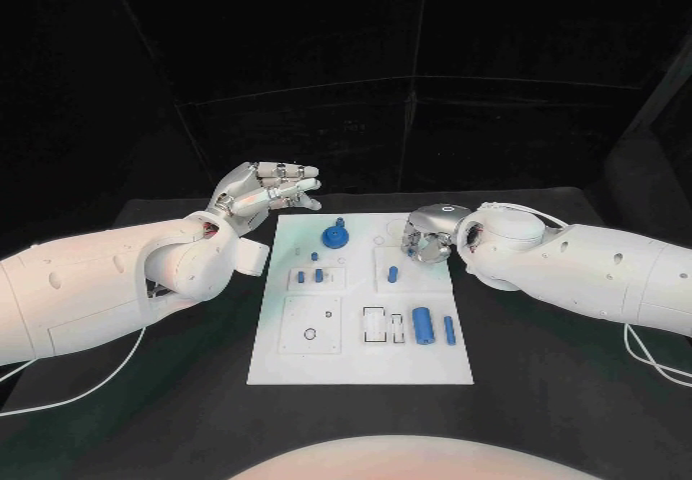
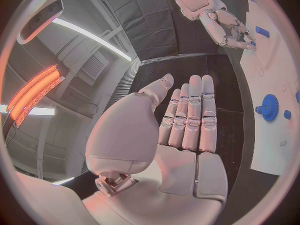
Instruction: Assemble the parts on the task board
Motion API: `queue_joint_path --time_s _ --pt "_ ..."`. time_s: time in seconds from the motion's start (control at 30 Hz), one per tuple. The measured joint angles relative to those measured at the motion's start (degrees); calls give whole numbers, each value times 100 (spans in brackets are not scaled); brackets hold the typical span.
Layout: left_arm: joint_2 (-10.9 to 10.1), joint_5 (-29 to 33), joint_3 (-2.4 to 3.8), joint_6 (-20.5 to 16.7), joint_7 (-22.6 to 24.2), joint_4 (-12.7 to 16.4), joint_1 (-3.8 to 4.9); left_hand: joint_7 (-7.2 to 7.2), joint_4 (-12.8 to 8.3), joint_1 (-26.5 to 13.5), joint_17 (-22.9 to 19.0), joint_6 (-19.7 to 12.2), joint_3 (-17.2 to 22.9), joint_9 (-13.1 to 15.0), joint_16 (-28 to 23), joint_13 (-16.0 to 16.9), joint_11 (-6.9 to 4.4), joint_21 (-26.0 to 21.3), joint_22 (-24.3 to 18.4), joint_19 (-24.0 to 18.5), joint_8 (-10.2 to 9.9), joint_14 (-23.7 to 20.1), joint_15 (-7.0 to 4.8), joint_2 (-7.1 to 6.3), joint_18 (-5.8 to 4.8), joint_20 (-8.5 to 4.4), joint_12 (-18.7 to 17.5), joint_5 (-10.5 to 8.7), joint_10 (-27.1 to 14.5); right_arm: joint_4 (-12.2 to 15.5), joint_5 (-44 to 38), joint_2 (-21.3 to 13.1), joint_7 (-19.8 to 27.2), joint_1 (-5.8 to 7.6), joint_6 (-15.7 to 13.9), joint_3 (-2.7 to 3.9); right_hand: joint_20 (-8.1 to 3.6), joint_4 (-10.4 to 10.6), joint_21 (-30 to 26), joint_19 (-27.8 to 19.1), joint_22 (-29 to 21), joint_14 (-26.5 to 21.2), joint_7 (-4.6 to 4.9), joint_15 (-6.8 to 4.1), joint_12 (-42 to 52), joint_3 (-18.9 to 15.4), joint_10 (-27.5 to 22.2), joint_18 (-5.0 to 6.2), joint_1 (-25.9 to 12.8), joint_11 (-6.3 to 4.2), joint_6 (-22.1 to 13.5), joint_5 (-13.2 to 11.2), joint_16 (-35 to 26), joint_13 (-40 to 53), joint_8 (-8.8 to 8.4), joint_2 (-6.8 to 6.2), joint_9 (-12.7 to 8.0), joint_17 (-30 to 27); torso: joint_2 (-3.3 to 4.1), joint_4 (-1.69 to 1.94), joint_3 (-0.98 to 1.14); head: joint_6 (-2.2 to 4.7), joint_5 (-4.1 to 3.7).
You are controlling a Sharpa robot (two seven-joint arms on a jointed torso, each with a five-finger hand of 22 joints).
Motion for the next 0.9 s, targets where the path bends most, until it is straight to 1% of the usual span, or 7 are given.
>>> queue_joint_path --time_s 0.03,0.1,0.13,0.23,0.33,0.4,0.9 --pt "0 4 0 -1 2 0 0 0 0 0 0 0 0 0 0 0 0 0 -1 0 0 0 0 0 0 0 17 0 0 -2 -5 6 -5 -3 0 2 0 15 23 0 33 0 -20 0 31 19 40 0 4 -15 37 -41 9 -2 13 7 5 8 0 0 0 -3 0" --pt "0 8 0 -3 4 -1 0 0 0 2 0 0 0 0 0 0 0 0 -2 0 0 0 0 2 0 0 21 0 0 -4 -17 12 -17 -8 -1 6 -13 9 85 13 102 0 -50 0 91 102 143 0 33 -38 134 -202 41 0 34 95 18 28 -1 1 0 -5 3" --pt "0 10 0 -3 5 -2 1 0 0 27 -5 0 0 0 0 0 -11 0 -1 0 0 0 0 27 0 0 21 0 -11 -6 -29 14 -27 -9 -4 8 -25 7 108 25 136 1 -68 -1 114 135 197 0 51 -47 179 -275 55 0 59 112 26 32 -1 1 0 -7 4" --pt "-2 16 0 -4 7 -4 2 0 0 27 -7 0 0 0 0 0 -20 0 -1 0 0 1 0 27 0 0 21 0 -20 -9 -60 15 -56 -14 -21 8 -58 16 167 59 222 0 -124 -65 196 204 342 0 102 -108 309 -436 58 5 84 163 41 37 -3 1 1 -9 4" --pt "-4 20 0 -5 7 -6 3 0 0 27 -7 0 0 0 0 0 -20 0 -9 0 0 1 0 27 0 0 21 0 -20 -9 -103 19 -88 -24 -51 7 -62 12 205 62 272 20 -156 -84 249 267 438 0 118 -151 413 -548 81 38 120 177 50 41 -4 1 2 -14 5" --pt "-4 22 0 -5 7 -8 5 0 0 27 -7 0 0 0 0 1 -20 0 -9 0 0 1 0 27 0 0 21 0 -20 -4 -136 22 -108 -29 -77 3 -83 12 206 83 296 -1 -165 -105 271 267 438 0 125 -151 447 -549 81 52 121 184 58 41 -6 1 2 -15 5" --pt "-9 30 0 -9 7 -32 7 12 -16 54 -20 -12 17 0 0 1 -8 0 -18 20 0 1 0 53 0 -20 21 0 -33 106 -281 -74 -171 -65 -310 -17 -102 -10 261 102 361 -1 -172 -104 273 321 509 0 149 -181 457 -600 125 47 114 206 82 91 -10 2 3 -31 -9"
